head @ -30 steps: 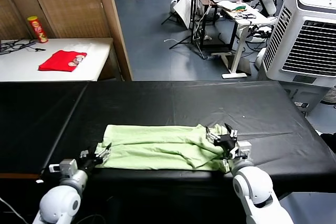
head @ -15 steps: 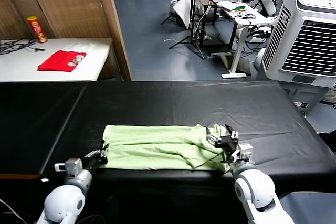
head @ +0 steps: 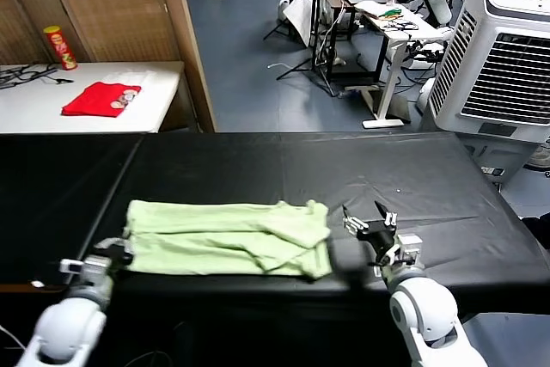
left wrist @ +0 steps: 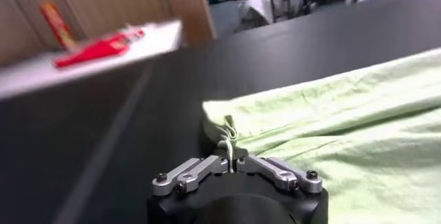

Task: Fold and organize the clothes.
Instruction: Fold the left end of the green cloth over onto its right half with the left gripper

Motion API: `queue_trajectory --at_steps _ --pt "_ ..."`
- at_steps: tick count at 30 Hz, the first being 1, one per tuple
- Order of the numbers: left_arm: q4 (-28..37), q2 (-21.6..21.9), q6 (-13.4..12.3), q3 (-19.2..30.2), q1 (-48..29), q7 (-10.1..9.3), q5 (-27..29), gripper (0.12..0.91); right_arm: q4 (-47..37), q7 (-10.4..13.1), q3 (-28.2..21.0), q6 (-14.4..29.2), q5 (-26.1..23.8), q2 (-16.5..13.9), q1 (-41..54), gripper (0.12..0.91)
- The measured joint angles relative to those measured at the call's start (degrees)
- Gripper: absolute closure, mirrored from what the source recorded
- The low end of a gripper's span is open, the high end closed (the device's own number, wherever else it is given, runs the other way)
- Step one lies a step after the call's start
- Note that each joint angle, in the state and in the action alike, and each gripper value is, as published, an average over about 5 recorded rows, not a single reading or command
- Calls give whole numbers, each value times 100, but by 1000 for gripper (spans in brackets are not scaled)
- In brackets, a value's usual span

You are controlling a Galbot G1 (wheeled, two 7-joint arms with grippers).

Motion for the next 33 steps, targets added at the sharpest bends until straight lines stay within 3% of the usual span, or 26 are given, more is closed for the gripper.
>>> queue_trajectory --at_steps 6,11,20,33 --pt "-278 168 145 1 20 -124 50 884 8 -3 29 47 -94 81 -108 227" --pt "-728 -225 369 451 -39 -306 -300 884 54 -2 152 57 -230 132 -231 227" --pt "-1311 -1019 942 1725 -413 -792 -1336 884 136 9 390 54 -445 225 -479 227" --pt "-1548 -1753 1163 2737 -831 -1052 -1741 884 105 19 325 34 -589 294 -508 227"
